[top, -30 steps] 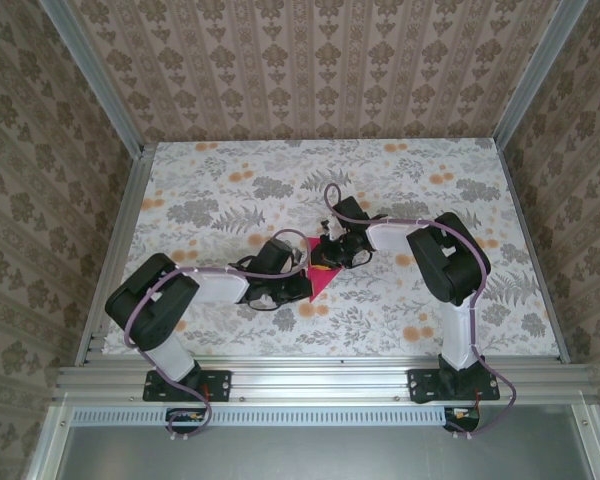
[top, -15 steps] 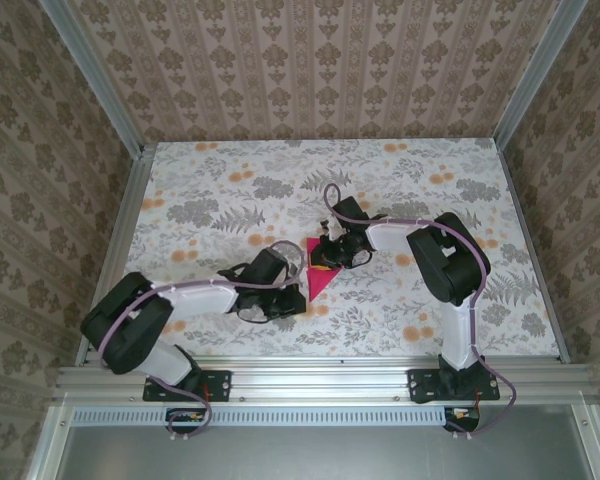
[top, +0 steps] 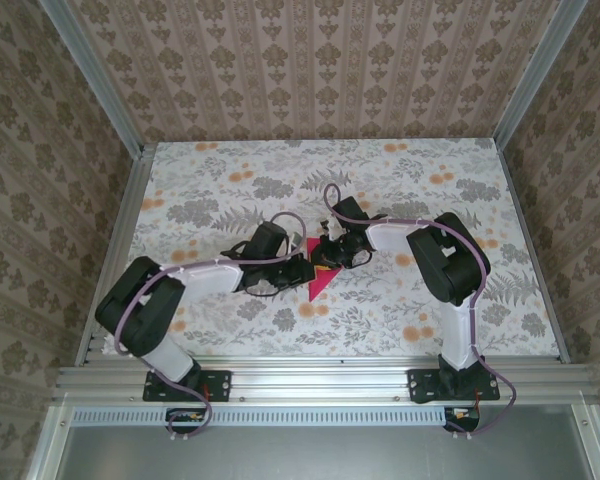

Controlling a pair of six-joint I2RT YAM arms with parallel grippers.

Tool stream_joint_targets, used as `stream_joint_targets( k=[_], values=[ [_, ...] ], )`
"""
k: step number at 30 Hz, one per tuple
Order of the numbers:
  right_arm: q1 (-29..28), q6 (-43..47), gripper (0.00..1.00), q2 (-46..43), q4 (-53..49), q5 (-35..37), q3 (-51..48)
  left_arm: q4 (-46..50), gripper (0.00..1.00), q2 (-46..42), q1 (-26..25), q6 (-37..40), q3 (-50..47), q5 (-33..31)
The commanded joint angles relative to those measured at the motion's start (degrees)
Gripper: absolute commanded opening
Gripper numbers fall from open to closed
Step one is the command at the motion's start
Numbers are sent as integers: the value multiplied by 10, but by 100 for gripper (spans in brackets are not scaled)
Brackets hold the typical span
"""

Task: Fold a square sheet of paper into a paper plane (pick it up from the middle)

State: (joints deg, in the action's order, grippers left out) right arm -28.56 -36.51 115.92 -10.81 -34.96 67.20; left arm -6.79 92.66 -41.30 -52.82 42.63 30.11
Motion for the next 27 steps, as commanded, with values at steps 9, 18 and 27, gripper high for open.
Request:
stream_joint_targets(
  k=[9,18,27],
  values=[
    [-4,5,13,40,-58,45,-5,-47,14,74,-5,13,5,33],
    [-3,7,13,41,-61,45,-2,-14,10,104,-7,6,-41,10],
    [6,23,16,-3,-66,12,22,-29,7,120,-7,-3,-83,4]
  ],
)
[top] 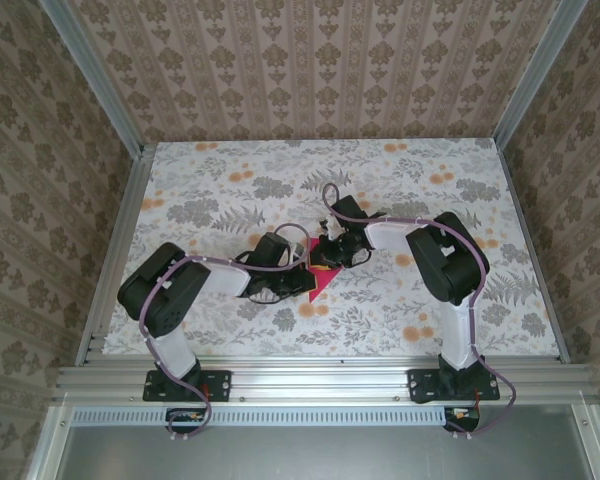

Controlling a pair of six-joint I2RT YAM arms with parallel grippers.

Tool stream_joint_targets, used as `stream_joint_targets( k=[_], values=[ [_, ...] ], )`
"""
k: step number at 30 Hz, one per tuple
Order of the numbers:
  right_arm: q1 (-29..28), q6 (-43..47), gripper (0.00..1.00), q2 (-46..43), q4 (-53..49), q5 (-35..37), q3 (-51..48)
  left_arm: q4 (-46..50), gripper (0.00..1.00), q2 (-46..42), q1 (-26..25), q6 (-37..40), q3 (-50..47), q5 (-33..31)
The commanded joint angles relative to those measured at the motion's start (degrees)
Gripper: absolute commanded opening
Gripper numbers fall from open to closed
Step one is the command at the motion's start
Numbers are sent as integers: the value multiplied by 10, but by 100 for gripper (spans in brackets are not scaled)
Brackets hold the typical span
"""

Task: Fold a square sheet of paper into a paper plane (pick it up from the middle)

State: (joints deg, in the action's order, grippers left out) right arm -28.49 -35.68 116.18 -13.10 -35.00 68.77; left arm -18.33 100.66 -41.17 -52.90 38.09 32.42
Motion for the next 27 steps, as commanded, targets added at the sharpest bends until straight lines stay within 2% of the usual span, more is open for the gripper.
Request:
stream_joint_targets(
  k=[1,6,12,21,27],
  values=[
    [12,14,17,-18,-39,6,7,86,6,41,-8,-3,-38,-19],
    [41,10,17,-91,-13,-7,-24,85,5,46,-8,-4,-36,-17],
    [47,-7,16,-134,36,-15,-89,85,4,48,-8,-7,-36,-18],
    [10,-44,14,-81,120,-78,-106,88,2,55,-8,-5,-29,-14],
    [12,-34,14,-35,97,-47,-92,93,1,61,-8,-3,-26,-10]
  ],
)
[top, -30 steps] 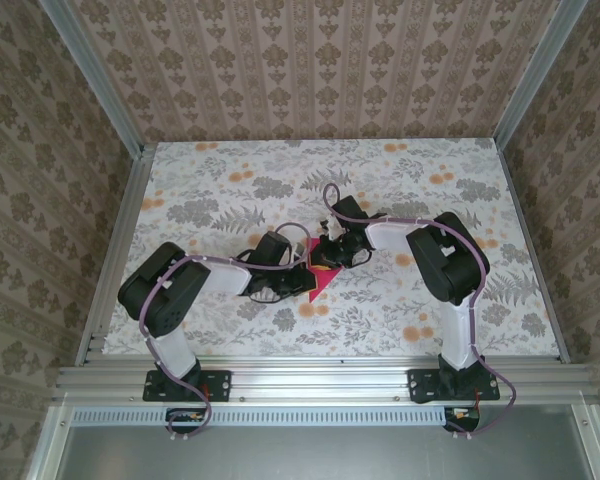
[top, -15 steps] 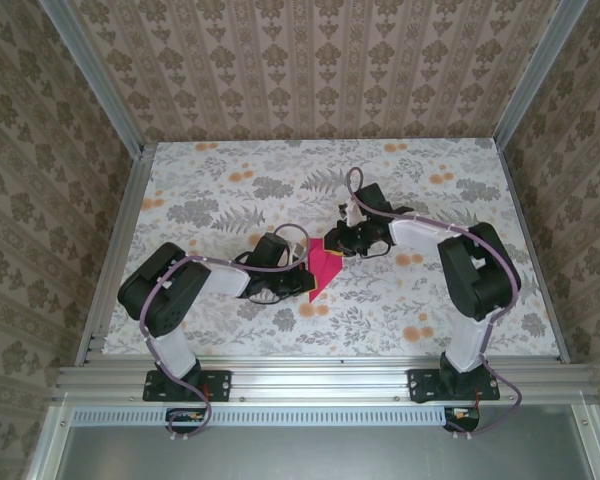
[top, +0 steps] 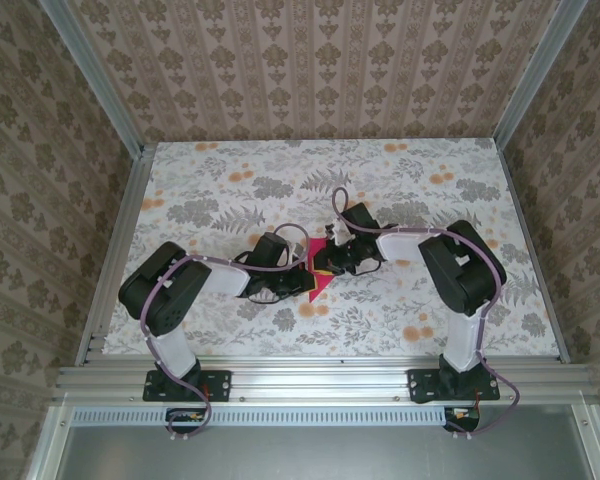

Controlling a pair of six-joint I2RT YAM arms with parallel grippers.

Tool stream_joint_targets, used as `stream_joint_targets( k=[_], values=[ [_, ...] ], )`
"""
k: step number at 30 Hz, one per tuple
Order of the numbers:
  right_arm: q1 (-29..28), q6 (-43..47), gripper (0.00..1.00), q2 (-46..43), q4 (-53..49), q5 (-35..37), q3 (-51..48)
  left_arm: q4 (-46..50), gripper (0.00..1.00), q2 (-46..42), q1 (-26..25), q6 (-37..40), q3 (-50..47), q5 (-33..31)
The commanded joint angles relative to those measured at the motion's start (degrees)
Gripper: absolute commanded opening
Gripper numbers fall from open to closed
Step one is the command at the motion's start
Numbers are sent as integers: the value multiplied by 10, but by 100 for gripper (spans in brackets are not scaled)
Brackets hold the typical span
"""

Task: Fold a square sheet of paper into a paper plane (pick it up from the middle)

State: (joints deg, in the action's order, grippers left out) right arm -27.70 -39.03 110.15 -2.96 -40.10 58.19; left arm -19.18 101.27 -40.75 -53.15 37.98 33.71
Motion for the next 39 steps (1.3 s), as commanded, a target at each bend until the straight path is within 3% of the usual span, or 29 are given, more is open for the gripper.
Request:
stream_joint_targets(
  k=[1,13,30,39],
  values=[
    [5,1,14,32,-5,8,17,103,1,55,-12,1,-24,-22],
    [40,14,14,76,-53,39,89,118,0,65,-13,9,-32,-16],
    [99,36,15,150,-100,16,198,123,0,69,-14,9,-40,-9],
    [109,48,16,176,-144,58,252,123,0,67,-14,10,-42,-9]
  ],
)
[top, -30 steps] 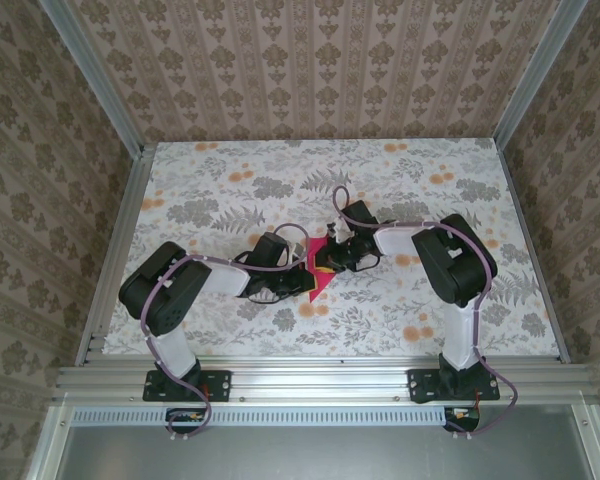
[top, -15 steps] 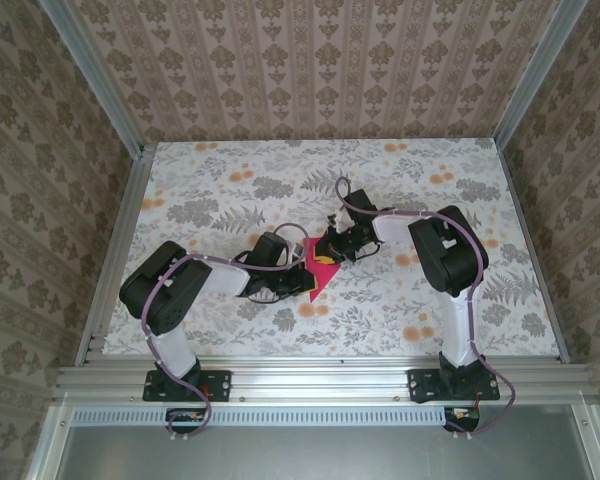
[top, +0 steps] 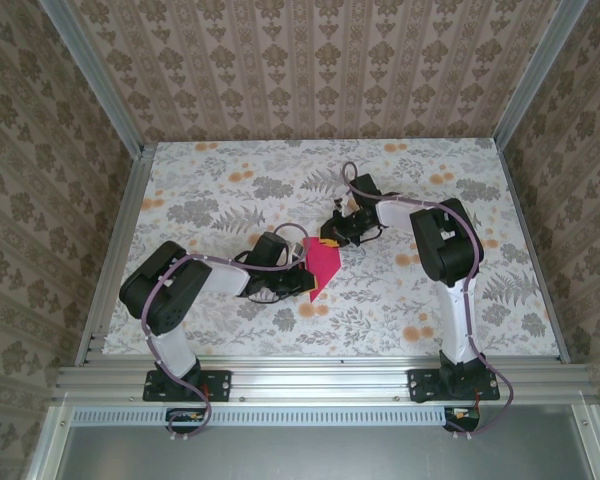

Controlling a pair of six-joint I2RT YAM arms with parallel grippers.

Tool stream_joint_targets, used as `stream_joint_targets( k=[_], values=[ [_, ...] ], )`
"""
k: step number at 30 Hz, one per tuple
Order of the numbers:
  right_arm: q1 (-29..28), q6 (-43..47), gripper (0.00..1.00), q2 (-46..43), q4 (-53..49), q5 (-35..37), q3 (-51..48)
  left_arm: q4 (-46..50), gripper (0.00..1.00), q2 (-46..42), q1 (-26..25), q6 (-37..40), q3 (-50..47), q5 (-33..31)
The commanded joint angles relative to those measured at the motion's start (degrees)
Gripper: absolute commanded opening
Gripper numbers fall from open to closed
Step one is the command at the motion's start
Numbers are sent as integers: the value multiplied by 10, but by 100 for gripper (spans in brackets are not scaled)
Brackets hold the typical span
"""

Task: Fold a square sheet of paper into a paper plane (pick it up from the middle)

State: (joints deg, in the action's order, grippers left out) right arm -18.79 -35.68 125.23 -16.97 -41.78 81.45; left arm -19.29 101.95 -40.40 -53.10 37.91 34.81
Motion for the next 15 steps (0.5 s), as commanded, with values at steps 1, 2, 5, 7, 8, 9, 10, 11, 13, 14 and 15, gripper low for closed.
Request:
stream_joint_targets(
  k=[1,2,5,7,8,9,10,11,13,14,15],
  values=[
    [22,11,16,26,2,74,20,124,0,59,-17,9,-42,-20],
    [25,9,16,27,5,75,23,124,0,59,-18,10,-42,-21],
    [30,7,15,27,8,77,29,123,0,59,-19,10,-43,-21],
    [34,7,16,25,14,82,31,123,0,60,-19,11,-43,-20],
    [38,5,16,25,14,80,33,123,0,60,-19,12,-44,-21],
    [40,6,16,23,15,76,35,122,0,60,-20,12,-45,-21],
    [42,8,16,19,15,69,35,122,0,59,-22,13,-44,-20],
    [43,11,16,11,14,67,34,123,0,60,-23,14,-43,-19],
    [43,19,17,-10,8,67,27,127,0,61,-30,24,-35,-13],
    [44,22,18,-25,7,67,20,138,0,61,-34,33,-26,-10],
    [44,24,19,-41,6,67,12,147,0,61,-40,42,-19,-7]
  ],
)
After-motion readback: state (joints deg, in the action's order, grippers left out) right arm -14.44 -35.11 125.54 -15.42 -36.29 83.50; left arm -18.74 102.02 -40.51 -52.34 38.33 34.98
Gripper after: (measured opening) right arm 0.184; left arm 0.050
